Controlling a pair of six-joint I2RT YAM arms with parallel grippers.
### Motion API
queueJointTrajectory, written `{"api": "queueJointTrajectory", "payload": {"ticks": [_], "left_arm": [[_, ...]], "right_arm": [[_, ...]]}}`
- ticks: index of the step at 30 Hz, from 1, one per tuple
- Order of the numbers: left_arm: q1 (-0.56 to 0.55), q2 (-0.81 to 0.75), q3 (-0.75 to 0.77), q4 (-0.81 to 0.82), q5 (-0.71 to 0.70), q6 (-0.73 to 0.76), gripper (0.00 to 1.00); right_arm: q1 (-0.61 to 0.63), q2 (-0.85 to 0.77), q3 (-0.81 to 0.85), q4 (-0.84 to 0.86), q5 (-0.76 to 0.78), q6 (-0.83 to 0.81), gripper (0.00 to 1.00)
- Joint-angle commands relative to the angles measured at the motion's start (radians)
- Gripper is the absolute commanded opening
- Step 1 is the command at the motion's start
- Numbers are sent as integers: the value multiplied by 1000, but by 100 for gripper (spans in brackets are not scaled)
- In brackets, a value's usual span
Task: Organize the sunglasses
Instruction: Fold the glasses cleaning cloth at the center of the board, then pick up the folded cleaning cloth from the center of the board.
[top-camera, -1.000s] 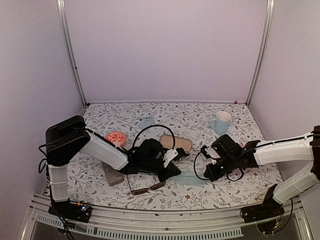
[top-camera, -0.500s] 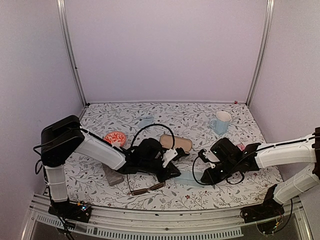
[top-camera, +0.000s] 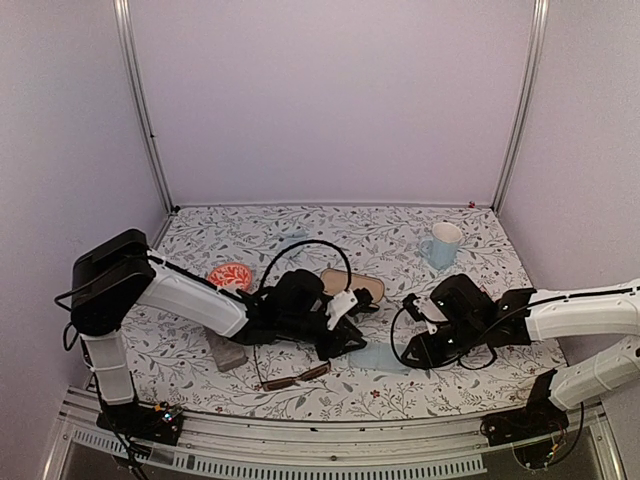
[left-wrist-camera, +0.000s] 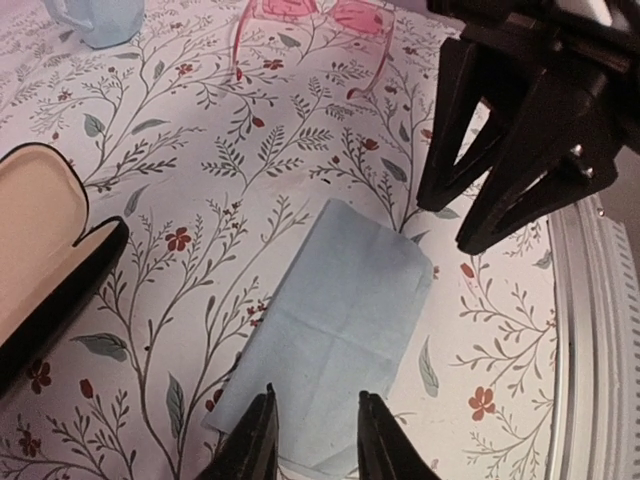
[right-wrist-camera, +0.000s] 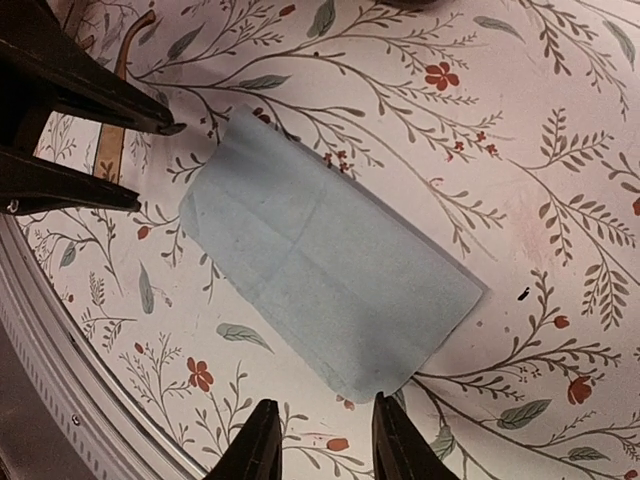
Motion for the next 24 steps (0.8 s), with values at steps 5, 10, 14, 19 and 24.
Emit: {"api": "queueJointTrajectory", "payload": {"ticks": [5, 10, 14, 19, 24], "left_arm": [[46, 80, 137, -133, -27, -59, 37], [76, 118, 172, -185, 23, -64, 44], [95, 141, 190, -214, 55, -72, 53], [107, 166, 211, -240, 89, -81, 53], [111, 187, 220, -255, 101, -84, 48]], "right_arm": [[-137, 71, 36, 29, 19, 24, 34], [-199, 114, 30, 73, -48, -14, 36], [-223, 143, 17, 116, -94, -28, 37], [-249, 173, -1, 174, -140, -28, 37], [-264, 192, -17, 194, -160, -27, 36]]}}
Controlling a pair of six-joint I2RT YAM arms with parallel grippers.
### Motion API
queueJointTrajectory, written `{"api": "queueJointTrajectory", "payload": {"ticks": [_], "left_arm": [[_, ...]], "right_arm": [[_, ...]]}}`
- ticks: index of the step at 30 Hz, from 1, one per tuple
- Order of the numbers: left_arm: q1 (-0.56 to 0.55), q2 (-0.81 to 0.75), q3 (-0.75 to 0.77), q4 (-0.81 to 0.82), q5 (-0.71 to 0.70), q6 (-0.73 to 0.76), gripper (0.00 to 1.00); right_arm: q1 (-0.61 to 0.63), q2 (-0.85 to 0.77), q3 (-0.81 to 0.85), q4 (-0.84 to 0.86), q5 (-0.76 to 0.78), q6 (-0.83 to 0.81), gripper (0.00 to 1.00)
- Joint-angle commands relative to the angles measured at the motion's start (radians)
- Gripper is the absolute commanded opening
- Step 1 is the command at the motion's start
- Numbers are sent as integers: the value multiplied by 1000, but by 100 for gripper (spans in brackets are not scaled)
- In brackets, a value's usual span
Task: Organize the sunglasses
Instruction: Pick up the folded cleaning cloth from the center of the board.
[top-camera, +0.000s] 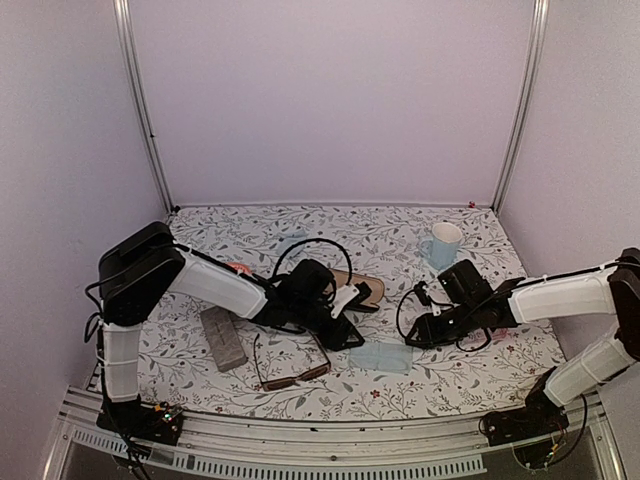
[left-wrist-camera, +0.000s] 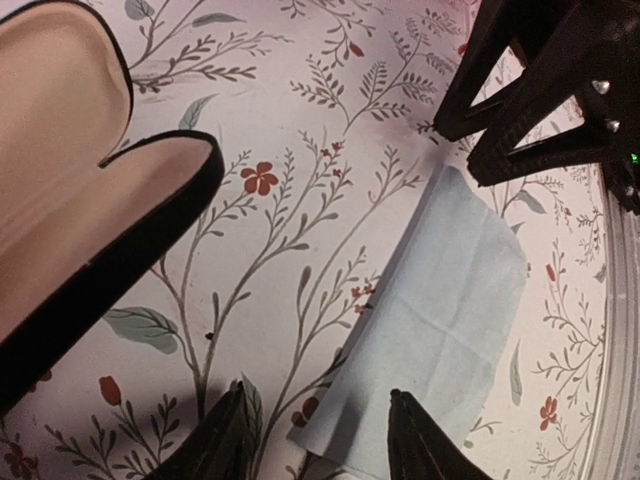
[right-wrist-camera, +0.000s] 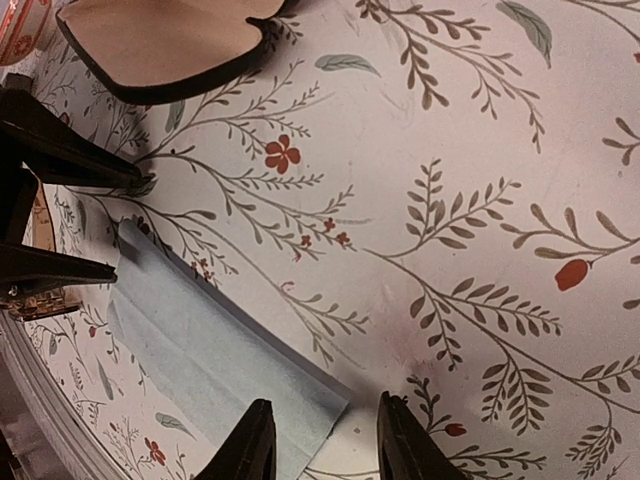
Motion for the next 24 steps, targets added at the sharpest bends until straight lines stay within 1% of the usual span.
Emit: {"api": "queueJointTrajectory", "payload": {"ticks": [1, 10, 21, 24], "left_arm": [[15, 27, 17, -30, 36, -8, 47], [18, 30, 11, -37, 65, -12, 40], [18, 33, 3, -31, 68, -26, 31], [18, 38, 5, -28, 73, -27, 28]], "right_arm": [[-17, 17, -26, 55, -45, -12, 35], [-25, 36, -59, 95, -78, -3, 33], [-24, 61, -63, 117, -96, -1, 28], [-24, 62, -63, 117, -99, -2, 25]]}}
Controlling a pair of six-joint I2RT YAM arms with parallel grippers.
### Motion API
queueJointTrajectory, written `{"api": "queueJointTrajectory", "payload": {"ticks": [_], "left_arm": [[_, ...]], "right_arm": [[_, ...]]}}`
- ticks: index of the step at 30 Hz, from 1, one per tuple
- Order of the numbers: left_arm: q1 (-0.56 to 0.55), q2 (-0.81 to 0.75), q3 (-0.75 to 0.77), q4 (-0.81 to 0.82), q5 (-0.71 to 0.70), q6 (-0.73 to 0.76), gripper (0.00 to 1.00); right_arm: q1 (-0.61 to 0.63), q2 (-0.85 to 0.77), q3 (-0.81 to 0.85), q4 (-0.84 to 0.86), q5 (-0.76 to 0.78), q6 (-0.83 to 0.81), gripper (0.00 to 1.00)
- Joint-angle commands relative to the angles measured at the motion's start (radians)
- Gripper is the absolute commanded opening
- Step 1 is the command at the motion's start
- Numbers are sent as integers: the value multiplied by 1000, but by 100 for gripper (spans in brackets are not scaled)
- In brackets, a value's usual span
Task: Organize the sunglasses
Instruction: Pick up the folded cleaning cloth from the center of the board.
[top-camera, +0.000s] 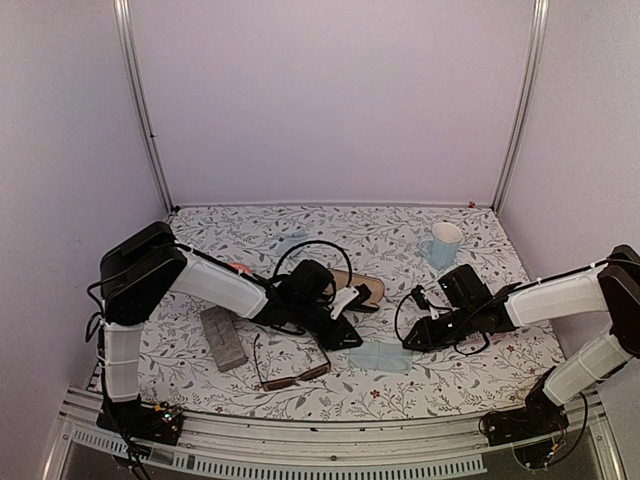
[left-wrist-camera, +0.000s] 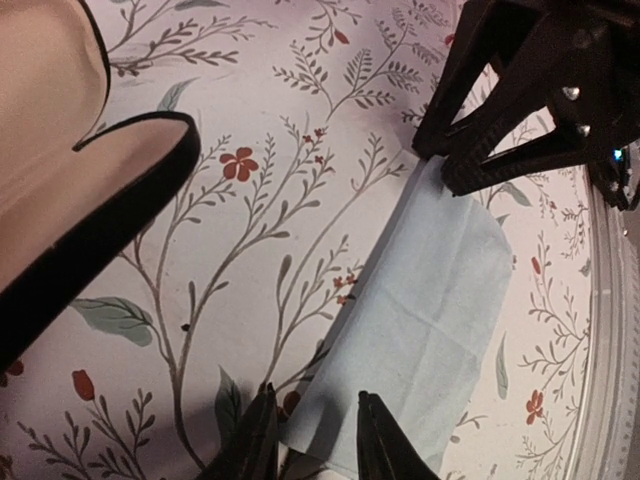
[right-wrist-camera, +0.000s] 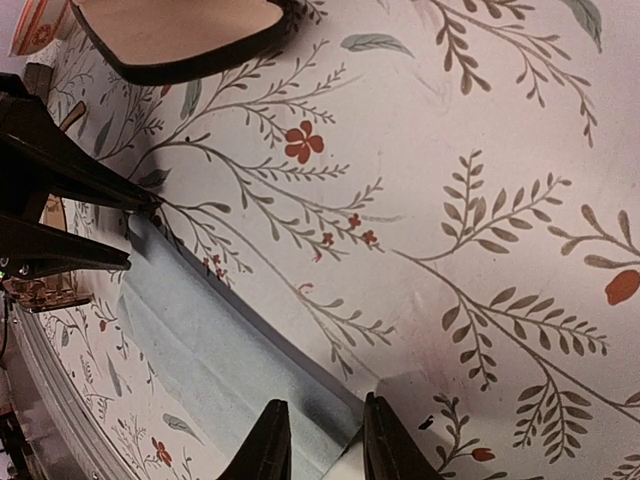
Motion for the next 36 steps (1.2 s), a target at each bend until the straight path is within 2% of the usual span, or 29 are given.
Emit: {"api": "queueJointTrajectory", "payload": {"ticks": [1, 11, 13, 23, 30, 36], "left_arm": [[12, 29, 2, -16, 20, -6, 27], [12, 39, 14, -14, 38, -10, 15], [12, 38, 16, -14, 41, -11, 13], [20, 35, 15, 4, 68, -24, 1], [41, 7, 4, 34, 93, -40, 0], [63, -30, 4, 30, 89, -32, 0]], "right_arm": [[-5, 16, -17, 4, -12, -4, 25], [-5, 17, -16, 6, -13, -7, 20], [-5, 17, -15, 12, -17, -8, 15], [-5, 16, -9, 21, -30, -11, 9], [-5, -3, 14, 15, -25, -28, 1], [-6, -40, 51, 9, -28, -58, 0]]}}
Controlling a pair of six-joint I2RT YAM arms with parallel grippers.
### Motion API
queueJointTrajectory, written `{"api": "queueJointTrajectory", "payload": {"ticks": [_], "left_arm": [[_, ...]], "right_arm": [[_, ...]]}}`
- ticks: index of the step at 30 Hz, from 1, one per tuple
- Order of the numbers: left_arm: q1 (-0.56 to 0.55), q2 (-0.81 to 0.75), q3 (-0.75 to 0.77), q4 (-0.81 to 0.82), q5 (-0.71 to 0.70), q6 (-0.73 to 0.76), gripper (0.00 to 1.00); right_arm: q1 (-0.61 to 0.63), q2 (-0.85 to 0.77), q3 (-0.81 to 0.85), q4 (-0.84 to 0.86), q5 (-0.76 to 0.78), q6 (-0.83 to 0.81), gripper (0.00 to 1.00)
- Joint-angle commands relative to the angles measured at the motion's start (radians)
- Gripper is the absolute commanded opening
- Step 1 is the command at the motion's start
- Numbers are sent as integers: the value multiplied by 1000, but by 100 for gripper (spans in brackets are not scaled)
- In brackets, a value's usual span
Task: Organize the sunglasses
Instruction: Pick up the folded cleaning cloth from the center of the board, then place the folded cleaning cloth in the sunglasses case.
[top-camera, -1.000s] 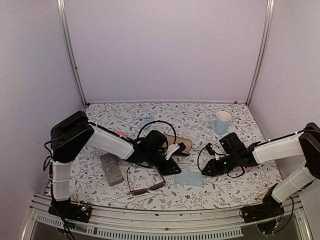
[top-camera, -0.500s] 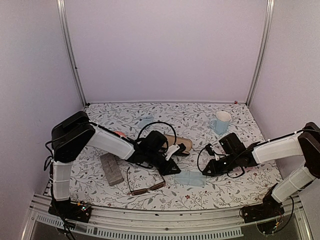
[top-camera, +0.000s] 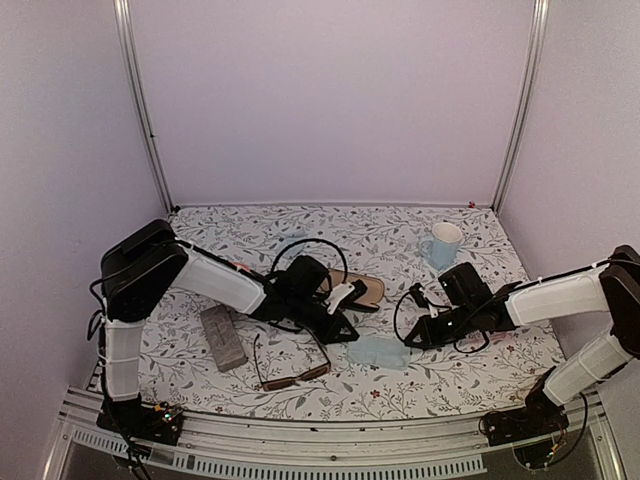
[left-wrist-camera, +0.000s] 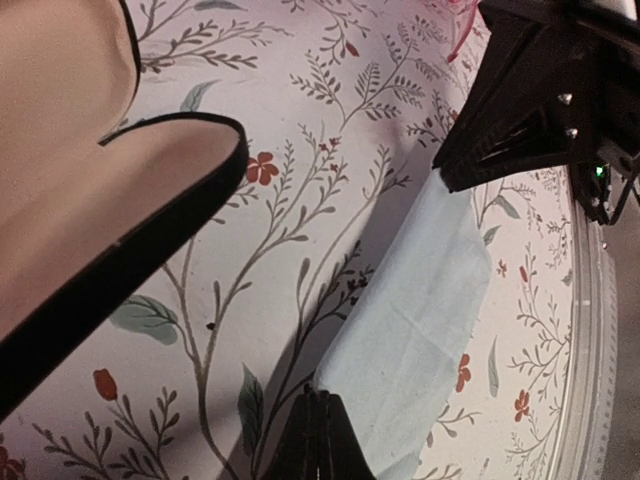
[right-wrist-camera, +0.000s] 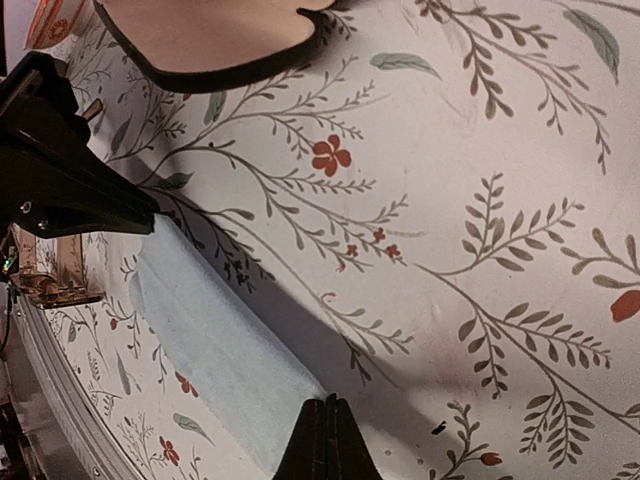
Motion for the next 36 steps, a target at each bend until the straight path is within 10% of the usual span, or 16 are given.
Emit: {"api": "queueJointTrajectory", "payload": {"ticks": [1, 36], "left_arm": [[35, -46, 3, 9, 11, 6, 0], [271, -18, 256, -291, -39, 191, 0]], "right_arm": [[-6, -38, 58, 2, -14, -40, 0], [-6, 350, 512, 30, 93, -65, 0]]}}
